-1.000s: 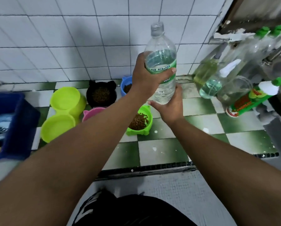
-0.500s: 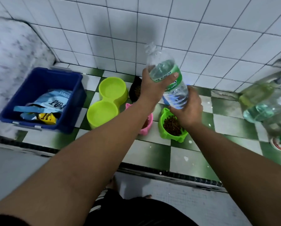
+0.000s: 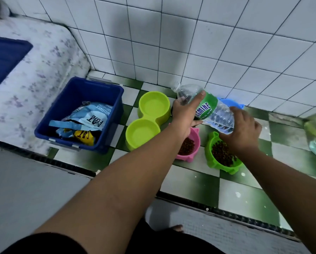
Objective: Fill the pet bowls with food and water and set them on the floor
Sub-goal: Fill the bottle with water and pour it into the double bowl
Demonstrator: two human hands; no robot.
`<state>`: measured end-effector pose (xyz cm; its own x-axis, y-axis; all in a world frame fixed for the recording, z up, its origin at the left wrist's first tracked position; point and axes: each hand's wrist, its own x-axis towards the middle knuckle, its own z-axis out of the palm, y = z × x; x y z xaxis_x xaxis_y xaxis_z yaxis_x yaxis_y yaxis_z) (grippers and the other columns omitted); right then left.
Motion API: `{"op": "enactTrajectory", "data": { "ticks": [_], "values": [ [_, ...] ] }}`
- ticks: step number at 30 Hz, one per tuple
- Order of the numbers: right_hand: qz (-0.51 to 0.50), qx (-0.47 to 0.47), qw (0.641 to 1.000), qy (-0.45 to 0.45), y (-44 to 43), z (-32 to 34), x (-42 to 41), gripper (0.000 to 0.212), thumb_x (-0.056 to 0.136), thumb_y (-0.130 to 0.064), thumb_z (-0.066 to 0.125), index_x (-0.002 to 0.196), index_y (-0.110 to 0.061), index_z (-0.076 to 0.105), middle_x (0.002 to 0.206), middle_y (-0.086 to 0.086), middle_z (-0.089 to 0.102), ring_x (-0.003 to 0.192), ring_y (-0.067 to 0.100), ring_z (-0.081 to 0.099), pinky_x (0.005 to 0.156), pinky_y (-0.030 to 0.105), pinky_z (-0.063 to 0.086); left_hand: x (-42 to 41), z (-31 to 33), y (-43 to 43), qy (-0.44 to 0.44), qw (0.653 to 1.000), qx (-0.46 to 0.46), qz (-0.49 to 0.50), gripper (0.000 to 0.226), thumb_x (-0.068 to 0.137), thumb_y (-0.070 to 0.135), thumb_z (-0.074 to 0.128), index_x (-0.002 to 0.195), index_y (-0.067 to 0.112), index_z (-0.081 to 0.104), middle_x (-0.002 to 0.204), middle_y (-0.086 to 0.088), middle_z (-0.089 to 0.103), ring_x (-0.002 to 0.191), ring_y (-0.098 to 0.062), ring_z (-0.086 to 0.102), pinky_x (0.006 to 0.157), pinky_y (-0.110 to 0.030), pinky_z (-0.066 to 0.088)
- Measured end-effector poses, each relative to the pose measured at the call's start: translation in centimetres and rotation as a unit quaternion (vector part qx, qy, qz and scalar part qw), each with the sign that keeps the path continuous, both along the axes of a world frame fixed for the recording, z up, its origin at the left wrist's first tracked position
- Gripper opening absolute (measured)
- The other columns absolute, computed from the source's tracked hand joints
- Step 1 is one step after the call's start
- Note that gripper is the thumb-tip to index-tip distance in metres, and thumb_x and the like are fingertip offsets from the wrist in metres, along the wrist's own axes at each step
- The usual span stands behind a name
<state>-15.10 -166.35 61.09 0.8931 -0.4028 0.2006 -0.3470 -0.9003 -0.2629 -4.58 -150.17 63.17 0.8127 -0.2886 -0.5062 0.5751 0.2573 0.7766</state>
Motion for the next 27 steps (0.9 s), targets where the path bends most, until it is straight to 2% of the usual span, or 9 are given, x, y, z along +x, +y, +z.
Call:
{"op": "enactTrajectory", "data": {
  "ticks": [2,5,6,8,10,13,19,23,27],
  "values": [
    [0.002,-0.016,1.000,0.011,0.1,0.1,0.2,0.091,0.063,-0.028,0.086,0.142,-0.025,0.041,0.138,0.008,0.051,0.123,0.031,0.049,0.103,0.049,0.032,0.5,-0.3,0.1,0.020,1.000,-0.003,0.001,0.074,0.072,0.045,0.091,0.127,0.014,0.053,0.116,-0.014,0.071,0.097,-0.032,0.074,0.075,-0.060,0.062],
    [0.004,-0.041,0.998,0.036,0.1,0.2,0.4,0.092,0.063,-0.028,0.086,0.143,-0.027,0.039,0.140,0.007,0.050,0.125,0.029,0.048,0.105,0.051,0.031,0.9,-0.6,0.2,0.049,0.999,-0.003,-0.006,0.050,0.078,0.040,0.087,0.108,0.022,0.052,0.101,-0.009,0.071,0.092,-0.030,0.072,0.076,-0.055,0.063],
    [0.004,-0.049,0.998,0.043,0.1,0.3,0.5,0.093,0.064,-0.028,0.086,0.143,-0.027,0.038,0.141,0.007,0.050,0.126,0.029,0.048,0.105,0.051,0.030,0.9,-0.7,0.3,0.055,0.998,0.000,-0.011,0.047,0.079,0.040,0.086,0.108,0.022,0.053,0.098,-0.008,0.071,0.090,-0.028,0.072,0.077,-0.054,0.063],
    [0.004,-0.062,0.997,0.052,-0.1,0.5,0.5,0.093,0.064,-0.028,0.086,0.144,-0.028,0.038,0.142,0.006,0.049,0.127,0.028,0.047,0.106,0.050,0.029,1.0,-0.5,0.4,0.067,0.998,0.007,-0.015,0.056,0.080,0.039,0.086,0.121,0.018,0.054,0.099,-0.009,0.070,0.087,-0.028,0.071,0.076,-0.055,0.063],
    [0.012,-0.069,0.996,0.059,-0.2,0.6,0.5,0.094,0.065,-0.027,0.085,0.145,-0.028,0.037,0.142,0.006,0.048,0.128,0.028,0.046,0.107,0.051,0.028,1.1,-0.4,0.4,0.074,0.997,0.016,-0.016,0.065,0.079,0.038,0.086,0.131,0.016,0.053,0.099,-0.010,0.069,0.084,-0.028,0.071,0.068,-0.050,0.065],
    [0.014,-0.078,0.995,0.063,-0.4,0.6,0.4,0.093,0.064,-0.026,0.085,0.144,-0.029,0.038,0.140,0.005,0.049,0.127,0.028,0.046,0.107,0.051,0.029,1.1,-0.4,0.4,0.081,0.996,0.026,-0.014,0.066,0.079,0.037,0.087,0.131,0.014,0.054,0.096,-0.011,0.070,0.079,-0.027,0.071,0.063,-0.045,0.064],
    [0.018,-0.091,0.992,0.080,-0.1,0.7,0.7,0.093,0.064,-0.026,0.084,0.144,-0.030,0.037,0.140,0.005,0.048,0.128,0.028,0.045,0.108,0.052,0.027,1.6,-0.7,0.6,0.089,0.995,0.041,-0.010,0.081,0.078,0.039,0.087,0.142,0.011,0.046,0.096,-0.014,0.068,0.079,-0.031,0.071,0.064,-0.048,0.065],
    [0.021,-0.101,0.991,0.089,0.1,0.9,0.9,0.094,0.065,-0.027,0.083,0.145,-0.030,0.035,0.142,0.005,0.047,0.130,0.028,0.044,0.109,0.054,0.026,1.9,-1.2,0.8,0.092,0.995,0.045,-0.005,0.088,0.075,0.041,0.089,0.146,0.015,0.044,0.105,-0.018,0.066,0.085,-0.036,0.071,0.065,-0.050,0.065],
    [0.027,-0.107,0.990,0.090,0.4,1.0,0.8,0.092,0.066,-0.025,0.083,0.145,-0.029,0.035,0.141,0.005,0.047,0.131,0.028,0.043,0.109,0.054,0.026,2.2,-1.9,0.9,0.101,0.994,0.035,-0.005,0.078,0.076,0.040,0.089,0.138,0.012,0.049,0.115,-0.023,0.069,0.091,-0.038,0.073,0.066,-0.052,0.064]
  ]
}}
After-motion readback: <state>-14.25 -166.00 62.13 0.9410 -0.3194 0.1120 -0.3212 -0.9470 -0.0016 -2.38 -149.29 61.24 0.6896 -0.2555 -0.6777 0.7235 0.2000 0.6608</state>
